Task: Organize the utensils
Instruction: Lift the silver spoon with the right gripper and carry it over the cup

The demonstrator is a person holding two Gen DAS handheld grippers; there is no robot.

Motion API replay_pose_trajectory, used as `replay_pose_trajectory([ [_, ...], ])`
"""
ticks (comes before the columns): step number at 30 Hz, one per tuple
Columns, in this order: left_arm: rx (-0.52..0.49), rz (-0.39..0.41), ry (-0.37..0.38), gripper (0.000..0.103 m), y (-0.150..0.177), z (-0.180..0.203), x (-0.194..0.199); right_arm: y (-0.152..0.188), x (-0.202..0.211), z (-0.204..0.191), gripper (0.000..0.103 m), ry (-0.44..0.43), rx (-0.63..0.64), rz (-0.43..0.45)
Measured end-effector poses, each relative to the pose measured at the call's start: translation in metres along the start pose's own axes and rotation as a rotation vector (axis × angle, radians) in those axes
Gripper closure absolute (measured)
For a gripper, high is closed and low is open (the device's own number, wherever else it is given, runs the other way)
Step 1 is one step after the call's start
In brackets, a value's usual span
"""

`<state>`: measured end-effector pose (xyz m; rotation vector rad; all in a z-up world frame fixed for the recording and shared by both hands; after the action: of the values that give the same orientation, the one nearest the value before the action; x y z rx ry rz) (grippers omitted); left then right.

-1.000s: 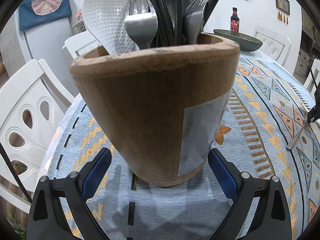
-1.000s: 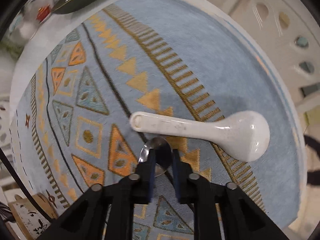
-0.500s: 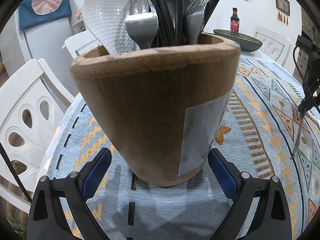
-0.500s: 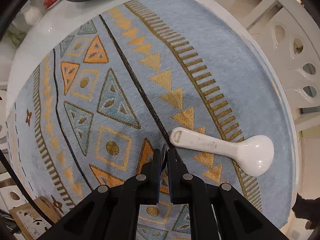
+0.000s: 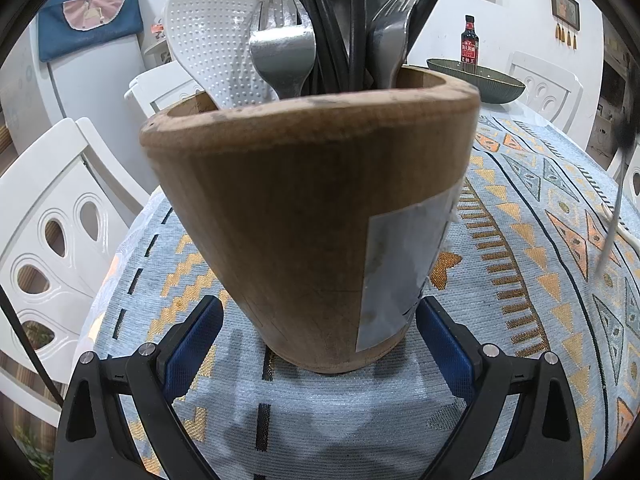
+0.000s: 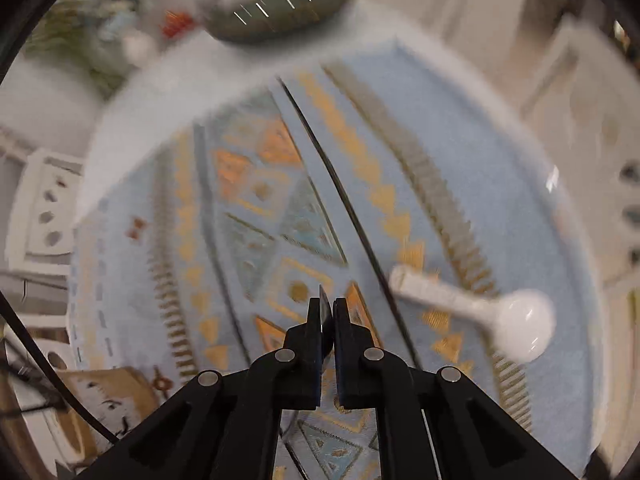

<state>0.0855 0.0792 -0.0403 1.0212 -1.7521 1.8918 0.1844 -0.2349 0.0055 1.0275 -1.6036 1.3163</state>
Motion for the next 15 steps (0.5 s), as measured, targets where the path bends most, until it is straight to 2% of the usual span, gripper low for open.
replay_pose_trajectory([
  [3, 0.000, 0.000, 0.000, 0.006, 0.000, 0.000, 0.000, -0.024, 0.058, -0.023, 0.098, 0.002, 0.084, 0.180],
  [4, 0.000, 0.000, 0.000, 0.006, 0.000, 0.000, 0.000, -0.037, 0.066, -0.025, 0.098, -0.008, 0.091, 0.212],
  [7, 0.000, 0.000, 0.000, 0.006, 0.000, 0.000, 0.000, -0.060, 0.106, -0.049, 0.099, -0.092, 0.101, 0.344],
  [9, 0.000, 0.000, 0.000, 0.006, 0.000, 0.000, 0.000, -0.071, 0.147, -0.074, 0.098, -0.130, 0.129, 0.472],
  [11, -0.001, 0.001, -0.001, 0.006, 0.000, 0.000, 0.000, -0.077, 0.187, -0.095, 0.098, -0.151, 0.175, 0.590],
  [13, 0.000, 0.000, 0.000, 0.006, 0.000, 0.000, 0.000, -0.077, 0.215, -0.113, 0.098, -0.188, 0.209, 0.665],
  [15, 0.000, 0.000, 0.000, 0.006, 0.000, 0.000, 0.000, -0.072, 0.241, -0.139, 0.098, -0.264, 0.253, 0.718],
])
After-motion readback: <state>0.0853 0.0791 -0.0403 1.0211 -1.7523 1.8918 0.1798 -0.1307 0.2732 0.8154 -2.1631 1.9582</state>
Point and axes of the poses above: each gripper's, at about its wrist camera, not at the fingertips, and x roughly against the way its jaws point, z to its right, y to its underside, the point moved 9 cm from there along -x, roughly the way its jaws point, and after that the axes turned 7 degrees about x, right-handed, at the moved point
